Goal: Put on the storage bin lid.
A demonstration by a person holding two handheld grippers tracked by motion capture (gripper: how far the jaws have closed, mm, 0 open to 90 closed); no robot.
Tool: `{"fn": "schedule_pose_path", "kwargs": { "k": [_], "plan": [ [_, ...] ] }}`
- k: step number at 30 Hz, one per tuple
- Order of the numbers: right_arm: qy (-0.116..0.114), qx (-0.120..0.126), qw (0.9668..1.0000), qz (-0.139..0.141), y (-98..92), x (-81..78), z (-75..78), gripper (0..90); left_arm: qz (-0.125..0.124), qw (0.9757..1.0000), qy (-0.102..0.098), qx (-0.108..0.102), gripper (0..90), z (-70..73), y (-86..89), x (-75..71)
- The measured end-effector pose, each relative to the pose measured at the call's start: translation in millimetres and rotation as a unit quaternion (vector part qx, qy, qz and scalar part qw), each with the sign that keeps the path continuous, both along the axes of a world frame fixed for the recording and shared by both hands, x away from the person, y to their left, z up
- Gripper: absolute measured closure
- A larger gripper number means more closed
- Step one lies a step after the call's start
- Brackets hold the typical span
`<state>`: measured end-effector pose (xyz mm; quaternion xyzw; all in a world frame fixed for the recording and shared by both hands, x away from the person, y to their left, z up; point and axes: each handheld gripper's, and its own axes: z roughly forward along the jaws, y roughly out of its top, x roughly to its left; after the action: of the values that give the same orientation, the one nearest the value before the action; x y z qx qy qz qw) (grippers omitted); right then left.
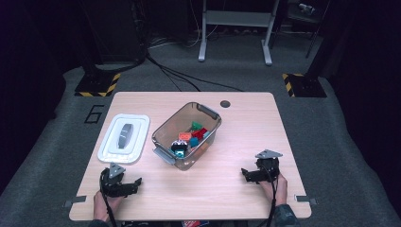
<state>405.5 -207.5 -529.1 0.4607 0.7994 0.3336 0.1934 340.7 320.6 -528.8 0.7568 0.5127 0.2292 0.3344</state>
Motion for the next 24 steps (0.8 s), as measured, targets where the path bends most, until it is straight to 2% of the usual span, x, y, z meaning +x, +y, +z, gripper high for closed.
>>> {"fn": "schedule_pose_path", "kwargs": {
  "k": [2, 4, 5, 8, 11, 13, 19, 20, 21, 22, 24],
  "plan": [
    [0.0, 0.0, 1.0, 0.0, 0.0, -0.1, 0.0, 0.0, 0.004, 0.9998, -0.005, -0.019, 11.3, 4.5, 3.1, -1.3],
    [0.0, 0.0, 1.0, 0.0, 0.1, -0.1, 0.0, 0.0, 0.013, 0.9992, -0.022, -0.031, 10.3, 12.5, 7.2, -0.1],
    [0.0, 0.0, 1.0, 0.0, 0.0, 0.0, 0.0, 0.0, 0.013, 0.9989, -0.022, -0.039, 9.5, 16.8, 9.1, 1.6],
    [0.001, 0.003, 1.0, 0.0, 0.7, 0.1, -0.1, 0.0, 0.015, 0.9987, -0.025, -0.042, 7.9, 28.7, 16.6, 10.3],
    [0.001, 0.002, 1.0, 0.002, 0.7, 0.1, -0.1, 0.0, 0.032, 0.998, -0.024, -0.048, 4.6, 37.8, 25.0, 24.2],
    [0.0, 0.002, 1.0, 0.002, 0.8, 0.1, -0.1, 0.0, 0.039, 0.9981, -0.027, -0.041, 4.7, 41.6, 28.3, 32.0],
    [0.0, 0.003, 1.0, 0.005, 1.4, 1.2, -0.1, 0.0, 0.059, 0.9973, -0.013, -0.043, 4.3, 44.0, 43.7, 64.3],
    [0.0, 0.003, 1.0, 0.005, 1.4, 1.2, -0.1, 0.0, 0.059, 0.9973, -0.013, -0.043, 4.5, 44.0, 43.7, 64.3],
    [0.0, 0.002, 1.0, 0.005, 1.4, 1.4, -0.2, 0.0, 0.067, 0.9967, -0.009, -0.046, 4.8, 43.1, 47.8, 76.3],
    [0.0, 0.002, 1.0, 0.005, 1.4, 1.4, -0.2, 0.0, 0.067, 0.9967, -0.009, -0.046, 5.0, 43.1, 47.8, 76.3],
    [0.001, 0.003, 1.0, 0.003, 1.7, 1.9, -0.1, 0.0, 0.071, 0.9967, -0.005, -0.039, 5.6, 41.7, 50.5, 90.4]
  ]
}}
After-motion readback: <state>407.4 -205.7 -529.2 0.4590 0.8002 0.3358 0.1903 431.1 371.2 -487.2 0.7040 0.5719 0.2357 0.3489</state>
